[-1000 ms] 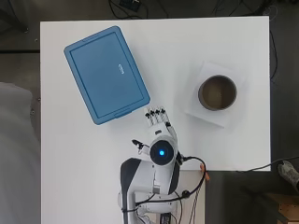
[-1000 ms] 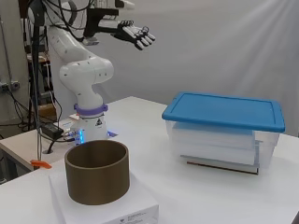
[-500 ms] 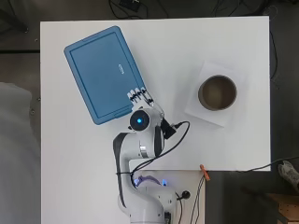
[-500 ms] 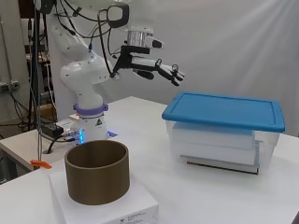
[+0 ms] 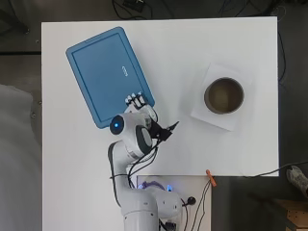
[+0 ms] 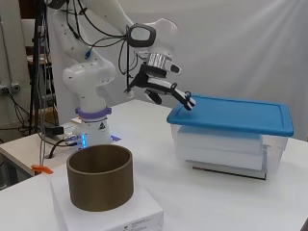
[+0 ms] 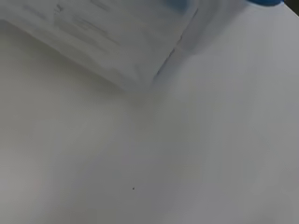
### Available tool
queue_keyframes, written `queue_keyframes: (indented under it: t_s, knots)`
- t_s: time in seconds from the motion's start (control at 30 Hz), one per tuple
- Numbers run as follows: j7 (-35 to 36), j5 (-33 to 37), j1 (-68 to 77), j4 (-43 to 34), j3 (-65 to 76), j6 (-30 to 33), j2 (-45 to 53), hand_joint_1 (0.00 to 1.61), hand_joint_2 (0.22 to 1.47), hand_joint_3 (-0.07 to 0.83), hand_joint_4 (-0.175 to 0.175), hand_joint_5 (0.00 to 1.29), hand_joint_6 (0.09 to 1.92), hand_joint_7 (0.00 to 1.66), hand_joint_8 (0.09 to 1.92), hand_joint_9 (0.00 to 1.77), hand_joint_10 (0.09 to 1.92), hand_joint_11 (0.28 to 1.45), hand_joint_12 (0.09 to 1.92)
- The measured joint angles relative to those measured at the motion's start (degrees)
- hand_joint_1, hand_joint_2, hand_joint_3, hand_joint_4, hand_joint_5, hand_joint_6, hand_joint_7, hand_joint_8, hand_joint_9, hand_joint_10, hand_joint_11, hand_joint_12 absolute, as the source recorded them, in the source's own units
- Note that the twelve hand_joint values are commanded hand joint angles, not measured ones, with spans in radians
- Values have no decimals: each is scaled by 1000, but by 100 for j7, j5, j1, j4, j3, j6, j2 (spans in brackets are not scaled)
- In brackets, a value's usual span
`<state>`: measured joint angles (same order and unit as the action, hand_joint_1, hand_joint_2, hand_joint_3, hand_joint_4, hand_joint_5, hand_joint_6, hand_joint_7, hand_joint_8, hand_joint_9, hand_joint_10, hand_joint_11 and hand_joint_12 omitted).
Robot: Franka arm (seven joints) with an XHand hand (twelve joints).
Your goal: Teleoperate dual arm-hand system to remove items from a box
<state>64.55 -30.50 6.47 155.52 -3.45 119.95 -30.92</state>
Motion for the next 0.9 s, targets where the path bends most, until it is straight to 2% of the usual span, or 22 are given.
queue_keyframes:
  t_s: [0.13, 0.27, 0.33, 0.37, 0.43, 0.47, 0.5, 0.53, 0.57, 0.6, 0.63, 0.67, 0.73, 0.77, 0.8, 0.83, 0.87, 0.9]
  knots:
    - [44, -16, 71, 133, -36, 79, -104, 192, 799, 12, -23, 27, 87, 37, 87, 181, 87, 394, 87]
    - [-163, -273, 219, 670, -138, 858, -294, 303, 796, 5, -33, 1, 87, 2, 87, 126, 87, 382, 87]
    - [-499, -591, 243, 799, -340, 1168, -310, 340, 789, 1, -43, 0, 87, 0, 87, 99, 87, 374, 87]
    - [-720, -804, 244, 827, -434, 1185, -313, 438, 815, 9, -44, 0, 87, 0, 87, 91, 87, 370, 87]
    - [-1379, -1325, 249, 928, -558, 1156, -333, 848, 1058, 69, -36, 7, 87, 0, 87, 91, 87, 361, 87]
    - [-1842, -1595, 249, 984, -607, 1172, -341, 918, 1160, 75, -15, 154, 87, 175, 87, 299, 87, 432, 87]
    - [-2344, -1773, 244, 987, -698, 1203, -307, 1075, 1223, 1, -44, 381, 439, 389, 553, 523, 535, 603, 117]
    - [-2690, -1797, 242, 942, -813, 1192, -255, 1183, 1256, -16, -80, 519, 803, 497, 1034, 618, 1008, 681, 222]
    - [-2932, -1746, 254, 886, -935, 1145, -213, 1239, 1273, -12, -94, 577, 1060, 549, 1334, 654, 1295, 703, 279]
    - [-3029, -1640, 278, 844, -1037, 1105, -208, 1264, 1284, -6, -92, 597, 1227, 570, 1496, 670, 1447, 713, 308]
    - [-2949, -1518, 311, 826, -1089, 1059, -251, 1280, 1289, -3, -106, 607, 1289, 580, 1590, 676, 1536, 720, 326]
    - [-2753, -1411, 351, 806, -1094, 975, -322, 1293, 1286, -3, -122, 618, 1291, 597, 1619, 687, 1575, 723, 338]
    - [-2120, -1142, 473, 707, -1064, 665, -594, 1301, 1281, -3, -124, 631, 1296, 617, 1625, 702, 1589, 717, 388]
    - [-1765, -975, 528, 610, -1046, 485, -796, 1140, 1287, -2, -18, 634, 1385, 596, 1739, 679, 1709, 678, 611]
    - [-1342, -784, 592, 495, -1025, 265, -1070, 993, 1304, 2, 69, 615, 1488, 588, 1830, 675, 1805, 629, 879]
    - [-1074, -694, 647, 438, -991, 140, -1292, 900, 1318, 3, 121, 599, 1558, 591, 1885, 686, 1862, 591, 1091]
    - [-888, -670, 702, 398, -952, 73, -1507, 853, 1324, 2, 149, 594, 1586, 589, 1914, 688, 1892, 562, 1210]
    - [-789, -689, 732, 348, -931, 47, -1671, 924, 1337, 4, 79, 574, 1568, 601, 1877, 678, 1902, 543, 1236]
